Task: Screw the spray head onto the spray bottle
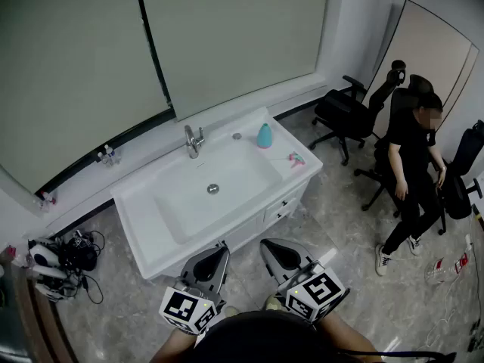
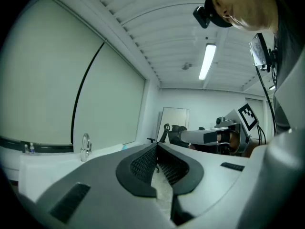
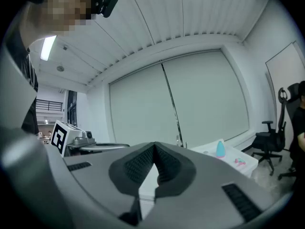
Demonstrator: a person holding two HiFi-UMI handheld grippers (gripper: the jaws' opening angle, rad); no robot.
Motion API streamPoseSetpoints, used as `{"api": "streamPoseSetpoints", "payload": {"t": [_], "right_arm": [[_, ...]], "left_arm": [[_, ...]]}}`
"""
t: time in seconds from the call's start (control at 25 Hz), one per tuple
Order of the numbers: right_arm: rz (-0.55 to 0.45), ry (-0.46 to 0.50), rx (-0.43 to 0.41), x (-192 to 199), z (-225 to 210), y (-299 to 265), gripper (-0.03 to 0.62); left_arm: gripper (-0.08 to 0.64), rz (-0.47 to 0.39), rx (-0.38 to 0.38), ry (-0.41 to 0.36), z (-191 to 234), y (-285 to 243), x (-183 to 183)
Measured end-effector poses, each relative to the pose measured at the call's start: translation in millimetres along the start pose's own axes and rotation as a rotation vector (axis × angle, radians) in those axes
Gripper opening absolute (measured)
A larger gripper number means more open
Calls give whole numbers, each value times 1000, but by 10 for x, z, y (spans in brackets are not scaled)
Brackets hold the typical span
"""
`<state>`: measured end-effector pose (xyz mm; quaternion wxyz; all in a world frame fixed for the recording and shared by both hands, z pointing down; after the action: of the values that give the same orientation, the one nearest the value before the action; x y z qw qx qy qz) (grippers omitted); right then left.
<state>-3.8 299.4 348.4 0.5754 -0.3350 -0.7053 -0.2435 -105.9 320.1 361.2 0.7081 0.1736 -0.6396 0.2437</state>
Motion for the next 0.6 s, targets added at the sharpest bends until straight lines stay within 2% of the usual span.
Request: {"api": "streamPoseSetpoints", "payload": {"t": [0.6], "right_arm": [[9,-18,-10,45,-114,153,0]], "left_arm": [[5,24,-4,13,-169,-126,92]]}}
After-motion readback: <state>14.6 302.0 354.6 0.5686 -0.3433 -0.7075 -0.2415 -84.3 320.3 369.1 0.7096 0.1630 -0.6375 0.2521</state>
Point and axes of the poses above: the fingertips, and each gripper's own axes: y backward along the fingers, z to its left, x out of its underside, the point moved 2 cm from there along y, backward along the fingers, and after that the axes turned 3 degrees about -z, right-handed, at the moved point
